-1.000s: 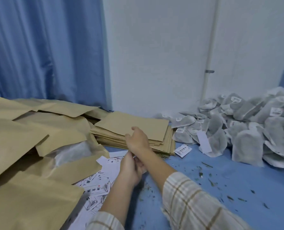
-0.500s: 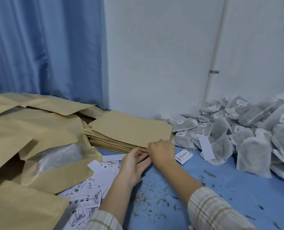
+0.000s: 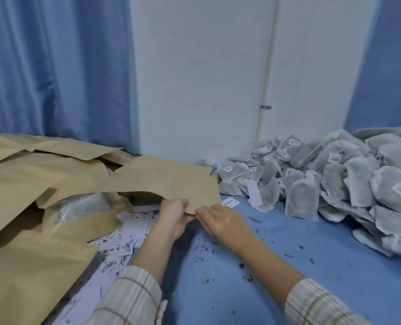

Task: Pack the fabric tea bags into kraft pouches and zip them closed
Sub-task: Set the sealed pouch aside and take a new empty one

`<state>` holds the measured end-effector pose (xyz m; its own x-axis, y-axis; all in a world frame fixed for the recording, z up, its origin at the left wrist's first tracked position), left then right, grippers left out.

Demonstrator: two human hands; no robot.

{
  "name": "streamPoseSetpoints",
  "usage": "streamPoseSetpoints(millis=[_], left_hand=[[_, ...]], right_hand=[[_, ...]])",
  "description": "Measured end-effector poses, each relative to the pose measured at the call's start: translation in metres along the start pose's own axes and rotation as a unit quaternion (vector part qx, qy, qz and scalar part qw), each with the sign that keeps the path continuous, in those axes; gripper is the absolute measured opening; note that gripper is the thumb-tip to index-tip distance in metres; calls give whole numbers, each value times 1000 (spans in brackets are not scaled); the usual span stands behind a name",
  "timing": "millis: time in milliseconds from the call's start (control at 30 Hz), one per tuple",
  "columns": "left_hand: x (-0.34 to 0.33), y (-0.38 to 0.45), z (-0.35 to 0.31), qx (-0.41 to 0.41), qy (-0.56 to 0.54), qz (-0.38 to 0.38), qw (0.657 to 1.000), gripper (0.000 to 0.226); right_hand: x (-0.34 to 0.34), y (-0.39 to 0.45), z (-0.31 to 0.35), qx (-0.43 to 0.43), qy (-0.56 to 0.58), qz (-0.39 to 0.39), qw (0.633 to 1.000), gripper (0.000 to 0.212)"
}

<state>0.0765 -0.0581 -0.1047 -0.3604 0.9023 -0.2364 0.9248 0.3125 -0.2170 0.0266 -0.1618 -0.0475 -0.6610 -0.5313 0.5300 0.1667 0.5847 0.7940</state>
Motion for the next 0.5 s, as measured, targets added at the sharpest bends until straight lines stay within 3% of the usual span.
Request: streamPoseSetpoints(millis=[100, 167, 200, 267, 300, 367, 433, 500], left_hand=[[10, -23, -28, -93, 225, -103, 964, 32], [4, -42, -49, -193, 383, -130, 894, 23], [-3, -54, -57, -240, 456, -130, 847, 14], [-12, -72, -63, -299, 544, -121, 775, 18], [-13, -78, -63, -319, 588, -125, 733, 29], [-17, -84, -53, -342, 703, -140, 607, 69], [-12, -88, -40, -353, 755, -161, 529, 83], [-7, -86, -24, -336, 780, -163, 502, 84]], right_hand=[[7, -1, -12, -151, 173, 90, 969, 25], [16, -6, -32, -311, 312, 85, 894, 29], [24, -11, -44, -392, 380, 50, 836, 30], [41, -23, -61, -511, 535, -65, 670, 27], [49, -27, -66, -537, 603, -118, 578, 29], [59, -39, -74, -543, 684, -160, 460, 48], [63, -54, -76, -546, 711, -133, 424, 71], [61, -78, -77, -568, 693, -101, 432, 65]])
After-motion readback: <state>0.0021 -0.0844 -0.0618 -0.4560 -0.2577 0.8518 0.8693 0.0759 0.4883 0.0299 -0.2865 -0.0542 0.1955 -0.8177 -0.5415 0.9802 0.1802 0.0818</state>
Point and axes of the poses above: each hand's wrist, its own y-axis towards the middle knuckle, its own x-axis out of the back of the hand, z = x × y, the point moved 10 cm from there along y, towards the middle knuckle, and after that the axes turned 10 degrees about y, right-handed, at the moved point
